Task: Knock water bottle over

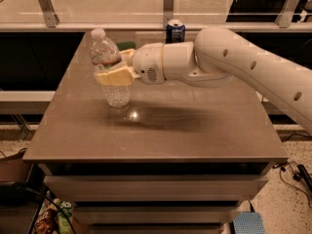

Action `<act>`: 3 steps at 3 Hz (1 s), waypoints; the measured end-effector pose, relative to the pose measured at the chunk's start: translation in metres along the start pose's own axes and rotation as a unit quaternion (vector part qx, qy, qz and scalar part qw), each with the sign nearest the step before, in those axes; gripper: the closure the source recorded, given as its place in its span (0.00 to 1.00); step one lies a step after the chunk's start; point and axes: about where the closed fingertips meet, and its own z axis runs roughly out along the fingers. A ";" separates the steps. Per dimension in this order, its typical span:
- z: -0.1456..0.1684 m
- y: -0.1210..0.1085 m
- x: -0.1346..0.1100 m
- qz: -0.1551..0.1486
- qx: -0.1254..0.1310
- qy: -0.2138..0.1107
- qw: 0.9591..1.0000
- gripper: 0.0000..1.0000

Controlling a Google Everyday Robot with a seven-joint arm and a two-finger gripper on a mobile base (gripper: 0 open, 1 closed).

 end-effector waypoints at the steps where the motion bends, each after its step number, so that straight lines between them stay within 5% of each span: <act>1: -0.016 -0.008 -0.006 -0.003 0.022 0.027 0.999 1.00; 2: -0.032 -0.016 -0.009 -0.008 0.049 0.069 0.996 1.00; 3: -0.046 -0.017 -0.012 -0.015 0.079 0.130 0.988 1.00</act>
Offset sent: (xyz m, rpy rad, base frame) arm 0.0168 -0.0615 0.0245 -0.2564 -0.0123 -0.1743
